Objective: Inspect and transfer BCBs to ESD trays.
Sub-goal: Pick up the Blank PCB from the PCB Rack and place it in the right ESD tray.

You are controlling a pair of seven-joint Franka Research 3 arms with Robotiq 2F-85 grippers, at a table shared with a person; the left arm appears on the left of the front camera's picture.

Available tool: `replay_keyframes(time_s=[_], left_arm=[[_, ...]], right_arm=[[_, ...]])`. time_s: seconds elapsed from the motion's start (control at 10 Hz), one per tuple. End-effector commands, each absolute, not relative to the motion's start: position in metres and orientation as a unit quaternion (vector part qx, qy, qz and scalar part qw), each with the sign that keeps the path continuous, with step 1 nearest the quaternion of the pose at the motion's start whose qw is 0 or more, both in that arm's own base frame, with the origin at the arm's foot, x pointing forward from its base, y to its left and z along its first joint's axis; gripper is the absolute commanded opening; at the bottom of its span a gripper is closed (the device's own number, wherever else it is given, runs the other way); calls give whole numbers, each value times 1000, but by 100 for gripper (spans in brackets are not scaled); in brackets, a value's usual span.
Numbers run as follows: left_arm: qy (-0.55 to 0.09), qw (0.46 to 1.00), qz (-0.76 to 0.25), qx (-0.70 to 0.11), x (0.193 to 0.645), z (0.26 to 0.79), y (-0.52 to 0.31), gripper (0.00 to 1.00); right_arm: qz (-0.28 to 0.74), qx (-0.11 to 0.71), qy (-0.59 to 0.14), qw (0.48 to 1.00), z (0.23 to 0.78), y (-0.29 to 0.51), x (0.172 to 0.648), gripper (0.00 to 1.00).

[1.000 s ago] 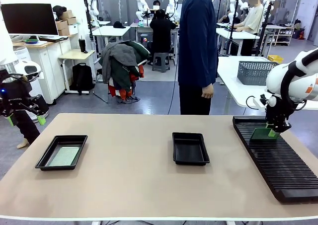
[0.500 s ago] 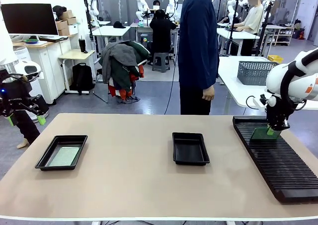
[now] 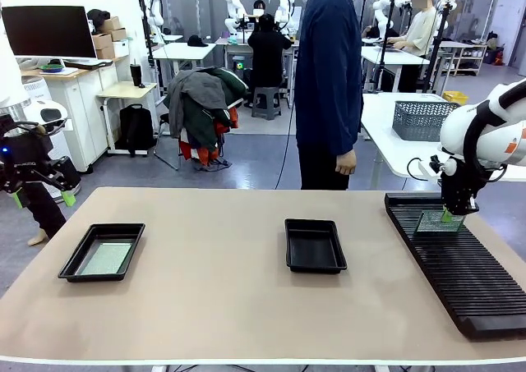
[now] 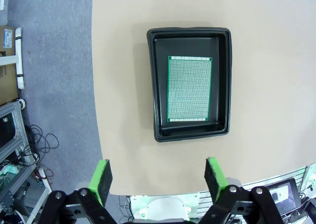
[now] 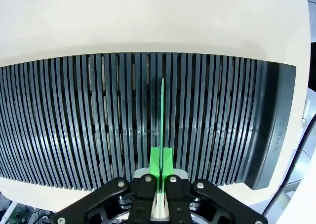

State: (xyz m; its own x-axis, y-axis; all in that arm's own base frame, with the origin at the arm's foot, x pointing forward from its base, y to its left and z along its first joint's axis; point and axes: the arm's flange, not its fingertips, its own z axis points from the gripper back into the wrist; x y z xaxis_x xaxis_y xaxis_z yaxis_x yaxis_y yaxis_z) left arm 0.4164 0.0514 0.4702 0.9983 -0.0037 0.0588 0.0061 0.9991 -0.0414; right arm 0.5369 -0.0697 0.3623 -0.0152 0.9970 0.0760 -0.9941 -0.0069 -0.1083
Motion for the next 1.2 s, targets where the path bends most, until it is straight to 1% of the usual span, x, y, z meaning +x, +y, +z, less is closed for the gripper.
replay_keyframes(time_s=[0.0, 0.2, 0.4, 0.5, 0.9, 1.1], left_arm=[[-33, 999, -2, -25, 417, 468, 51, 100], [-33, 999, -2, -25, 417, 468, 51, 100], [-33, 999, -2, -25, 417, 468, 51, 100], [-33, 999, -2, -25, 417, 468, 51, 100], [-33, 999, -2, -25, 417, 468, 51, 100], [-33, 999, -2, -25, 417, 468, 51, 100]], right_arm=[[705, -11, -71, 705, 370, -69, 535, 0], [702, -26, -88, 706, 414, -67, 519, 0], [708, -57, -81, 699, 487, -63, 487, 0], [711, -62, -76, 697, 532, -61, 468, 0], [720, -51, -95, 685, 668, -59, 410, 0], [723, -42, -102, 682, 705, -61, 394, 0]])
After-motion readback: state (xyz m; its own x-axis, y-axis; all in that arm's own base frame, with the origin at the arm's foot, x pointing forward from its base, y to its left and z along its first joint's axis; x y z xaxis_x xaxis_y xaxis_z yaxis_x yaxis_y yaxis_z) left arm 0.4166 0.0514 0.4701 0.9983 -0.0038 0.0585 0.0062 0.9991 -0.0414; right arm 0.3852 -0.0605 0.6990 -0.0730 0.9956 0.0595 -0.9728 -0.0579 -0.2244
